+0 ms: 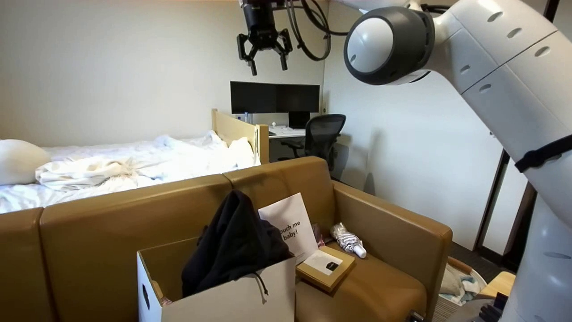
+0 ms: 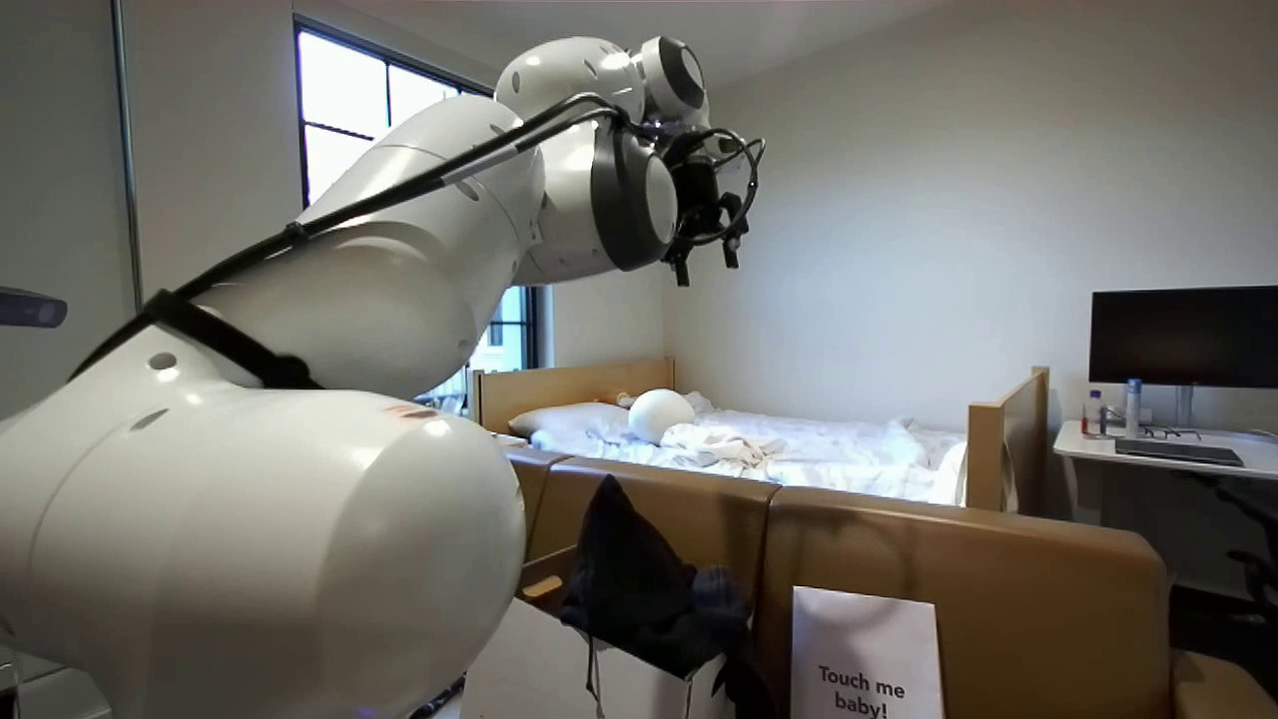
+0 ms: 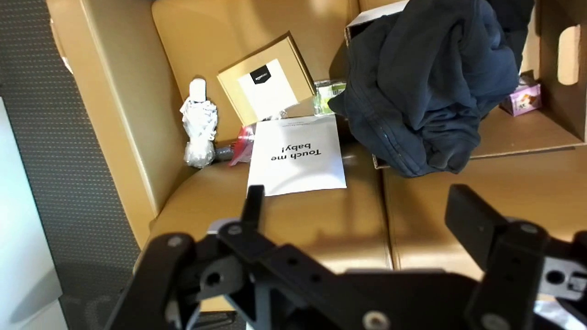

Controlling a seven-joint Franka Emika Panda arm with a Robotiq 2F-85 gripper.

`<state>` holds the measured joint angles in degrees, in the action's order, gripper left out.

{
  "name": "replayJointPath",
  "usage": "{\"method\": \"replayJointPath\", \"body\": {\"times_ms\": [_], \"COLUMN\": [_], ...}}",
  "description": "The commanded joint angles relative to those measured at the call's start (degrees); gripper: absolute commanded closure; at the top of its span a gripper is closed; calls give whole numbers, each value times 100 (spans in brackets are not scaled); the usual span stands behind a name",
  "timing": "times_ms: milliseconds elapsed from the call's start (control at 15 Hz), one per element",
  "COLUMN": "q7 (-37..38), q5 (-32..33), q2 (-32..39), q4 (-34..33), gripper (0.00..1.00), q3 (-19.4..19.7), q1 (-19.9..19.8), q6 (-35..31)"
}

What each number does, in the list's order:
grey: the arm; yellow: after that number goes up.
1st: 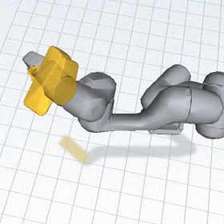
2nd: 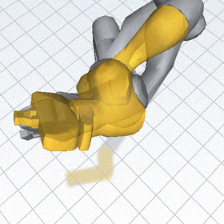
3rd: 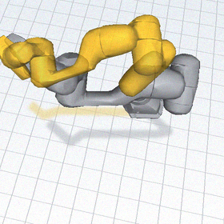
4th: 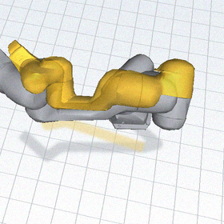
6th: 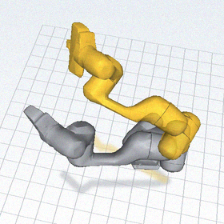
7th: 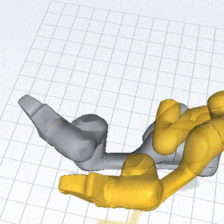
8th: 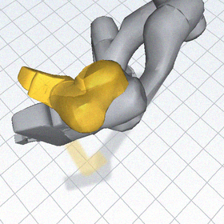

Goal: Put the black object inside the box

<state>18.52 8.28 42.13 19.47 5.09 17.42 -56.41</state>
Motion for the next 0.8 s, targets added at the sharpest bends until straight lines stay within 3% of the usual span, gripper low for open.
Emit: {"method": "replayJointPath", "body": {"times_ms": [0,200,333,400,600,733], "q7": [-36,-107,-8,-2,-7,-9], "q5": [-181,-169,-795,-304,-651,-671], "q2": [-301,-438,-430,-434,-416,-409], "q4": [0,0,120,79,143,145], "gripper": [0,0,0,0,0,0], "q3": [-139,-144,-466,-190,-371,-404], "q1": [-331,-499,-1010,-571,-956,-990], "q6": [-151,-171,-47,-131,-134,-134]}}
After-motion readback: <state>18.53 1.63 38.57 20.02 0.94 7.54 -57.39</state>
